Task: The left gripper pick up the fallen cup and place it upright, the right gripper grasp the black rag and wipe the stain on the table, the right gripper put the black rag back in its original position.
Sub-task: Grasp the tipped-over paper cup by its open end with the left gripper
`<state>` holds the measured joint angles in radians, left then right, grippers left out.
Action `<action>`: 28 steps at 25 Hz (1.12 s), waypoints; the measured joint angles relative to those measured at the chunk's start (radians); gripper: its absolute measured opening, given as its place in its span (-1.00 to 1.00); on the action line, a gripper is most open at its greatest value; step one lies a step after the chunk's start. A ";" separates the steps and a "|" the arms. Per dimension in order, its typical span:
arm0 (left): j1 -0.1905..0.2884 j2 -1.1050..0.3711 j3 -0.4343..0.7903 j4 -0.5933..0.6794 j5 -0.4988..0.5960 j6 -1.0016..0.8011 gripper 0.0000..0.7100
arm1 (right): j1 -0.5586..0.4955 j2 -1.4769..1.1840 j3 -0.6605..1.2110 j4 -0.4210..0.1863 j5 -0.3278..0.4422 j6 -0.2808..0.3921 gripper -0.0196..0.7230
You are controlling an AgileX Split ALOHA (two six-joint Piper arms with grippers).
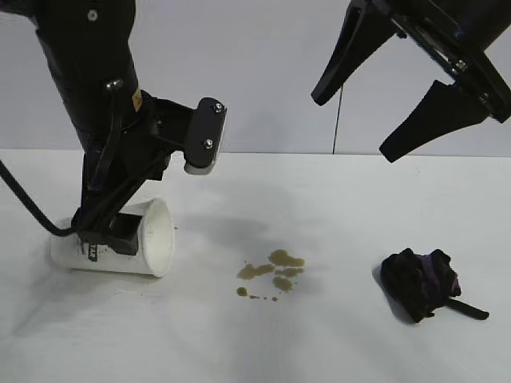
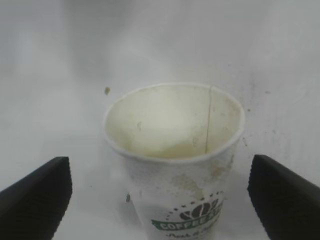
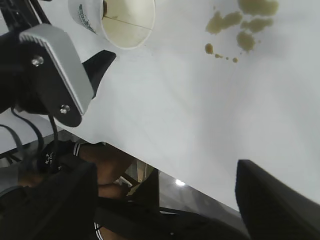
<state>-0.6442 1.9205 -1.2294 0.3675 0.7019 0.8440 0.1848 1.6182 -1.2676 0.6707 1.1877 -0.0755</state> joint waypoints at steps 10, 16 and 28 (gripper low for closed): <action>0.000 0.072 -0.006 0.034 -0.036 -0.014 0.93 | 0.000 0.000 0.000 -0.001 0.001 0.000 0.46; 0.000 0.100 -0.006 0.037 -0.053 -0.017 0.93 | 0.000 0.000 0.000 -0.001 0.002 0.000 0.46; 0.007 0.048 -0.010 -0.025 -0.084 -0.073 0.51 | 0.000 0.000 0.000 -0.001 0.006 0.000 0.46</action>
<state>-0.6372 1.9684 -1.2390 0.3425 0.6183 0.7714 0.1848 1.6182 -1.2676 0.6698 1.1940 -0.0755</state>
